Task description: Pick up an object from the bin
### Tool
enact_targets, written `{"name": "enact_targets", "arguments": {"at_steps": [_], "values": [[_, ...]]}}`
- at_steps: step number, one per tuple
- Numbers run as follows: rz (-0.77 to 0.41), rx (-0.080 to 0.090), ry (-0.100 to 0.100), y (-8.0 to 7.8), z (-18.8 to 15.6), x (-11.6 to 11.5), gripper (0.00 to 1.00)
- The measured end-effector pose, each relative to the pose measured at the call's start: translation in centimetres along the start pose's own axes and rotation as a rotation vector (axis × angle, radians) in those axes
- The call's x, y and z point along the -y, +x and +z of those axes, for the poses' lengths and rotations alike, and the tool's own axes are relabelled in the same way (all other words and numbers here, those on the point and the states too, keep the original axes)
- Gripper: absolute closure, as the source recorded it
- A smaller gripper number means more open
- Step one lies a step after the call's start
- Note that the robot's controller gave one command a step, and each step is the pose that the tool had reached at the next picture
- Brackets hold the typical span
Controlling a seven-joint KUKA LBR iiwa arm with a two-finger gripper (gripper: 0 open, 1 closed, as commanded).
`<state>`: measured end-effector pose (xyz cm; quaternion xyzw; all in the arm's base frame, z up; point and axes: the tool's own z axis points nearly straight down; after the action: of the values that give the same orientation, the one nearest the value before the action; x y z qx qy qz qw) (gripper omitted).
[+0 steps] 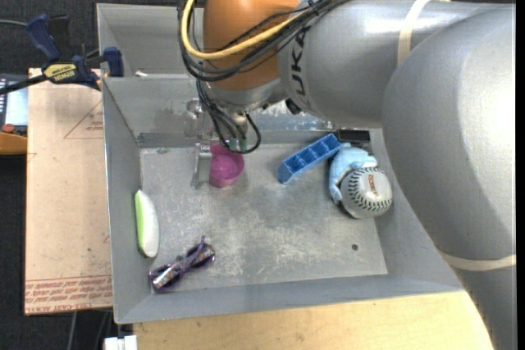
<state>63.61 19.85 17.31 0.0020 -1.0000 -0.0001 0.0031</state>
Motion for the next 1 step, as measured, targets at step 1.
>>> {"name": "enact_targets", "arguments": {"at_steps": [1], "values": [[0.004, 0.008, -0.001, -0.18, -0.57, 0.13, 0.0]]}}
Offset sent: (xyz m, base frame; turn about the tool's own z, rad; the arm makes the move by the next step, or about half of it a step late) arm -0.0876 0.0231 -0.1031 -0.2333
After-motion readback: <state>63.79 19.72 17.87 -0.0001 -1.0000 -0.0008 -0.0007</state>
